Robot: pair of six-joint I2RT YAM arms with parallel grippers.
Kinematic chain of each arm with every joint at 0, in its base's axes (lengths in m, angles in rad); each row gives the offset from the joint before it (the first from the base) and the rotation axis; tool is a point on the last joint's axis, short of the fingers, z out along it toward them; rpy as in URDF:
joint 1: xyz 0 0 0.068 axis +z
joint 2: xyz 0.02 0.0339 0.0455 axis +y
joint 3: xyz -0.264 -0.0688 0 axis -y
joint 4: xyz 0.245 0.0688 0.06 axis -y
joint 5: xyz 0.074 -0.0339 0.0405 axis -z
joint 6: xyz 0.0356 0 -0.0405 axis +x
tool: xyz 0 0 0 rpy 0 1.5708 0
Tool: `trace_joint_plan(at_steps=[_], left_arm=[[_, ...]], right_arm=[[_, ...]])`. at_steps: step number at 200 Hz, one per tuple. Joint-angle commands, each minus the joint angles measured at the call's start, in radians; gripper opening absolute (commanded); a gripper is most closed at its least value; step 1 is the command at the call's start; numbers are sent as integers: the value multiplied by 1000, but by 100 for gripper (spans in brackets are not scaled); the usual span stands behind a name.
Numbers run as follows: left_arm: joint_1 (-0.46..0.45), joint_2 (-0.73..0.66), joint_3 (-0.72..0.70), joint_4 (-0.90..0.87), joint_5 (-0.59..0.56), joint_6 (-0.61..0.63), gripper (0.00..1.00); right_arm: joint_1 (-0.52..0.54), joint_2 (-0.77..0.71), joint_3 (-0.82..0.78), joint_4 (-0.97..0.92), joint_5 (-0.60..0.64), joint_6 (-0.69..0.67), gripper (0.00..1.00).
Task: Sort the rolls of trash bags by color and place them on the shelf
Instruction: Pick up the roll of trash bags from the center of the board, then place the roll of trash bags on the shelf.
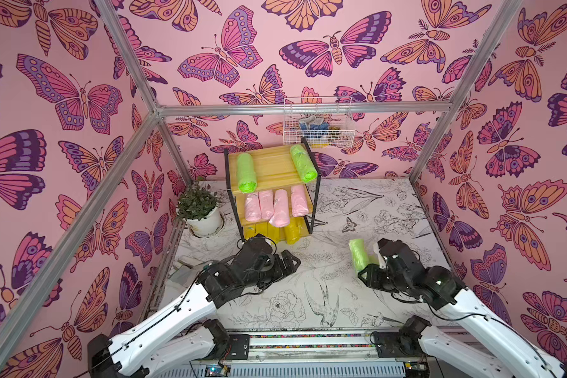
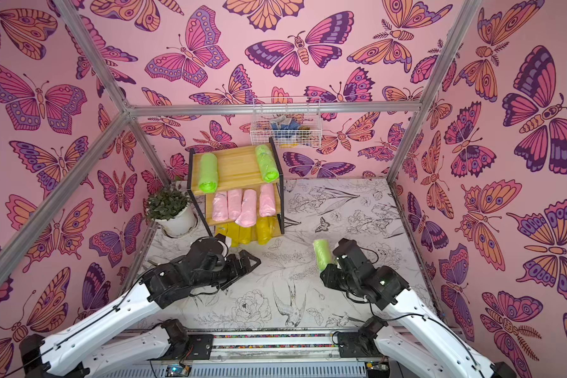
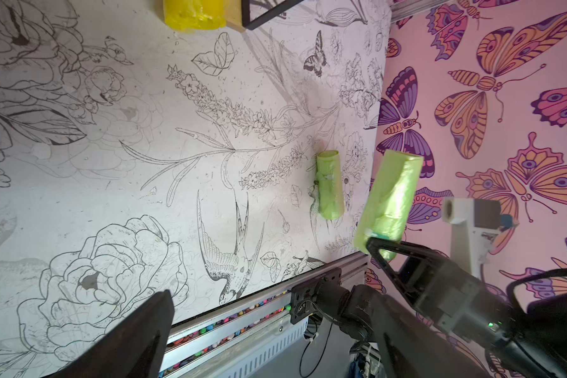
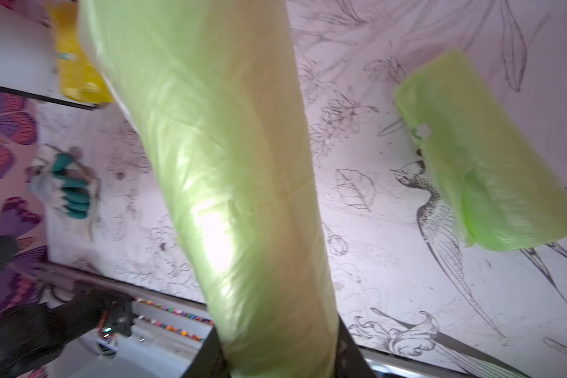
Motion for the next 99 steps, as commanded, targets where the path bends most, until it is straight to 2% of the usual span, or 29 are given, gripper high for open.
trace_joint_plan(at_steps=[1, 35, 99], left_arm=[[0, -58, 20, 26, -46, 46, 100], [0, -90, 13, 28, -38, 76, 100], [0, -24, 22, 11, 30, 104, 97]], right_arm=[[14, -2, 134, 3, -63, 14, 0], [25, 129, 379, 71, -145, 8, 0], [73, 565, 929, 179, -275, -10, 0]])
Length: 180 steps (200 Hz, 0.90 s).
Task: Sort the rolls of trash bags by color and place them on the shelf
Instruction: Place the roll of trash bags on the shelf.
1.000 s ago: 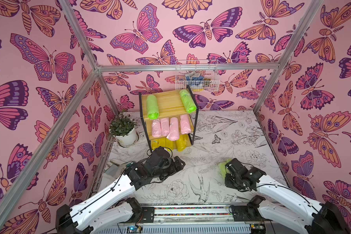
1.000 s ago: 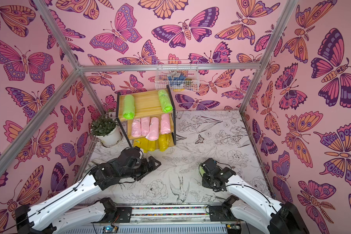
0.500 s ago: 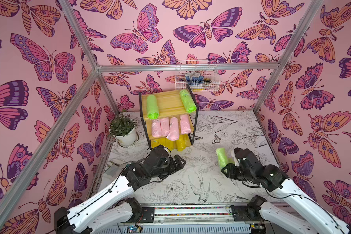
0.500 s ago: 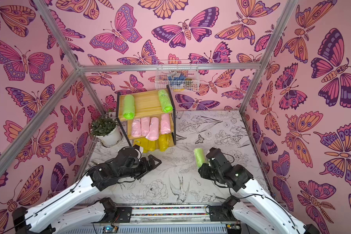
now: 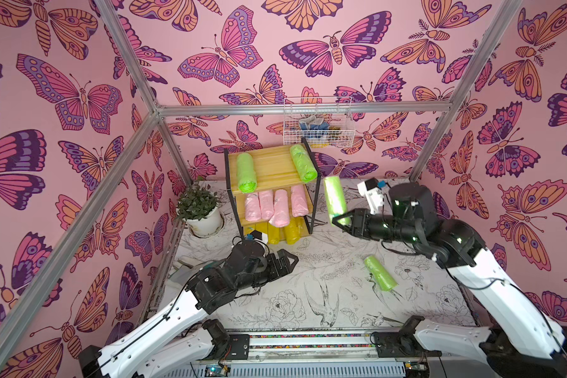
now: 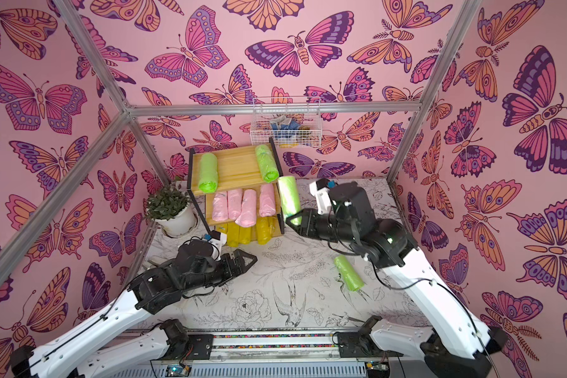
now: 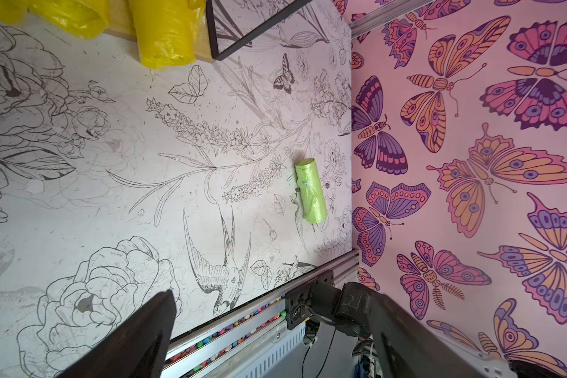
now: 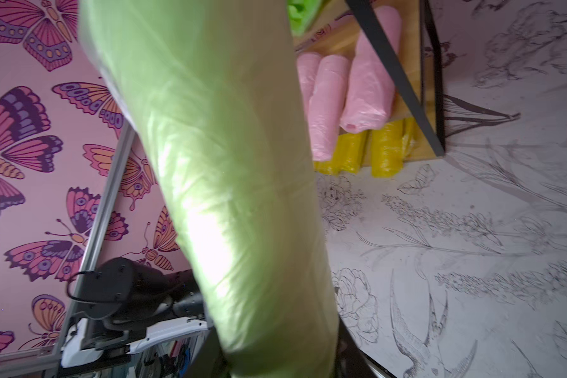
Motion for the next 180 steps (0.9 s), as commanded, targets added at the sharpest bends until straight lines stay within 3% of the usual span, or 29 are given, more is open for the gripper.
trace_joint_plan(at_steps=[1, 44, 112, 180], left_arm=[[0, 15, 20, -9, 30, 37, 97], [0, 24, 23, -35, 25, 53, 97], [0, 7, 20, -56, 17, 56, 97], [0, -37, 2, -99, -11, 55, 97]], right_arm=[[13, 113, 158, 73, -72, -10, 0], [18, 301, 324, 204, -129, 53, 0], [13, 687, 790, 98, -221, 69, 0], [-24, 762, 796, 146, -228, 123, 2]])
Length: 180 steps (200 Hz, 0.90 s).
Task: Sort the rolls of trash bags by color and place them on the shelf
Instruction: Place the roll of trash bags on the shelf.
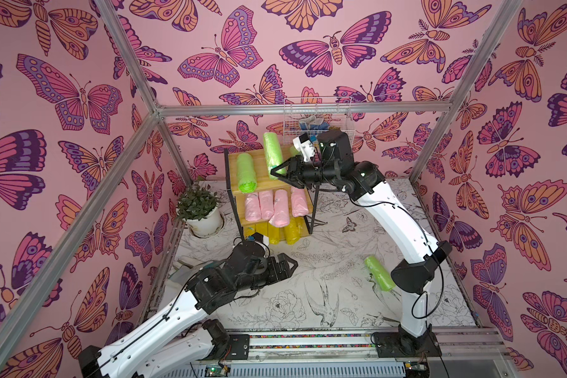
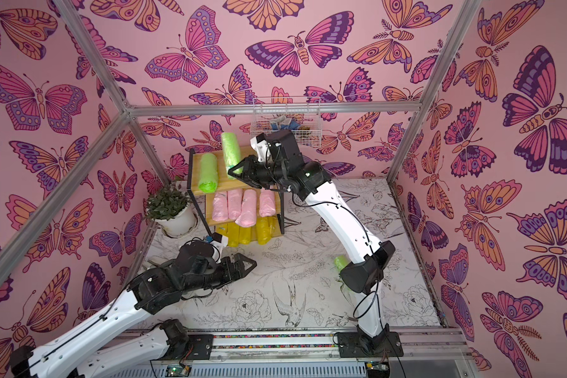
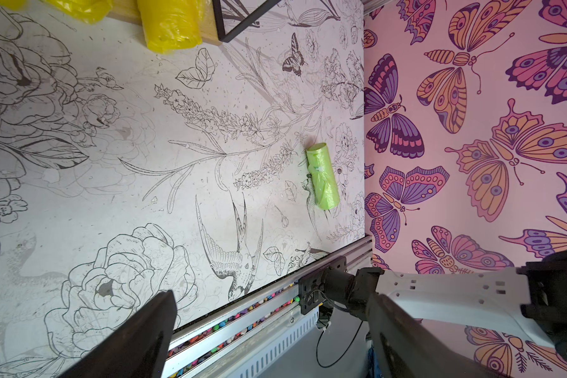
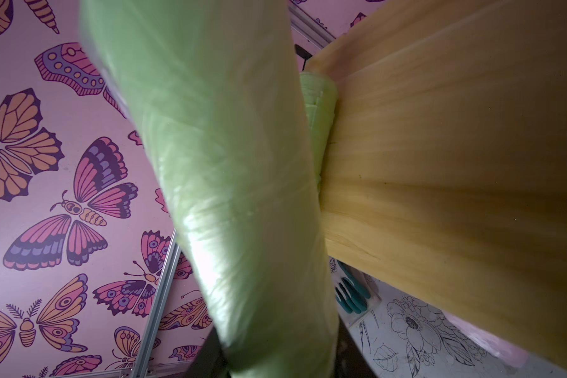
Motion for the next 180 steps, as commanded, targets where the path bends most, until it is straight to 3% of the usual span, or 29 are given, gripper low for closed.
trace_joint_plan(at_steps=[1, 21, 55, 87, 109, 180], left_arm=[[0, -16, -1, -40, -25, 15, 97], [0, -18, -10, -41, -27, 9, 97], [0, -15, -15, -44, -25, 7, 97], [0, -17, -17, -48, -29, 8, 97], [0, -18, -17, -50, -31, 9, 97], [1, -20, -14, -58, -31, 12, 97]], right_arm=[[-19, 0, 22, 46, -20, 22, 2], [-26, -2, 4, 72, -21, 41, 7], [-36, 3, -6, 81, -25, 55, 25], [-37, -9, -40, 98, -27, 65, 32], [-37, -32, -92, 123, -24, 79, 43], [-39, -54, -142, 129, -9, 71, 59]])
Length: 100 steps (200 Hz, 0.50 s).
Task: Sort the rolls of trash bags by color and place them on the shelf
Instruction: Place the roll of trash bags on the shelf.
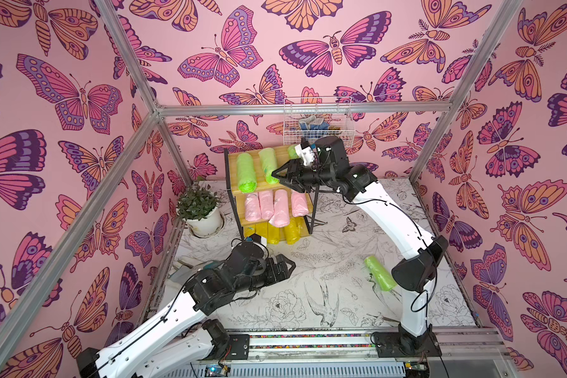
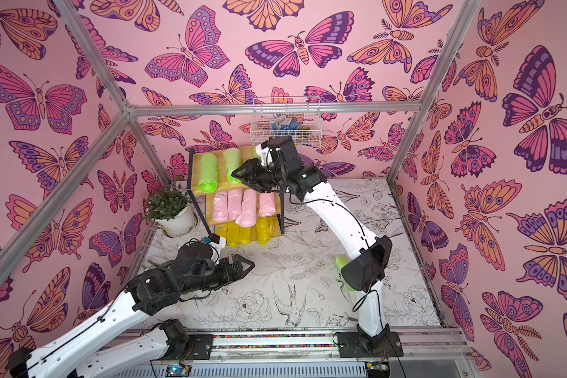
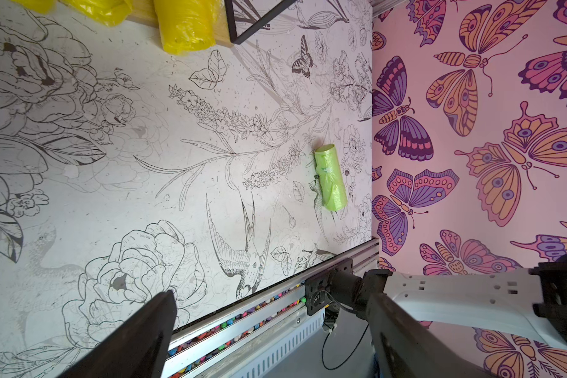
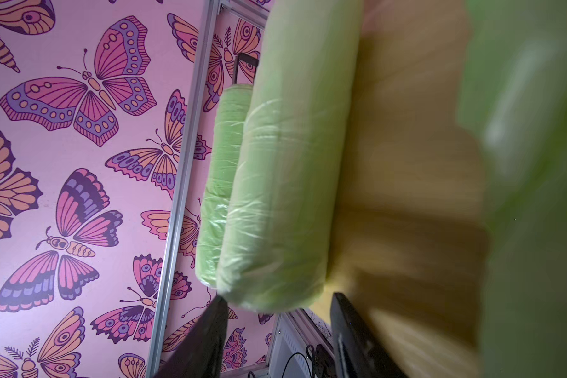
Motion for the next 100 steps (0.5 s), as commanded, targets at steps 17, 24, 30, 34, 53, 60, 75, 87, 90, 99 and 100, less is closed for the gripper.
trace_joint_plan(at_steps=[17, 24, 30, 34, 53, 60, 75, 87, 90, 99, 100], left_arm=[[1, -15, -13, -30, -19, 11, 97], [1, -15, -12, -30, -20, 12, 97], [2, -15, -12, -30, -21, 12, 97], [2, -15, -13, -30, -21, 12, 97], [2, -11, -16, -30, -21, 12, 97], [2, -10, -17, -30, -21, 10, 97], [2, -9, -19, -29, -23, 7, 97], [2, -9, -19, -30, -24, 7, 97], [2, -10, -19, -29, -25, 7, 97], [2, -12, -17, -30, -25, 8, 97], [2, -13, -17, -30, -24, 9, 97]], right_arm=[[-7, -56, 2, 20, 9, -11, 61], [-7, -61, 2, 16, 11, -13, 62], [-7, -69, 2, 11, 12, -17, 62], [-7, -73, 2, 8, 14, -20, 62], [-7, -97, 0, -10, 13, -33, 62], [-7, -108, -2, -19, 14, -39, 62], [-7, -134, -7, -41, 10, -62, 62], [-7, -160, -16, -75, 9, -98, 62], [-7, -170, -22, -86, 9, -111, 62], [-7, -199, -51, -115, 15, -156, 62], [-7, -203, -54, -120, 16, -163, 62]])
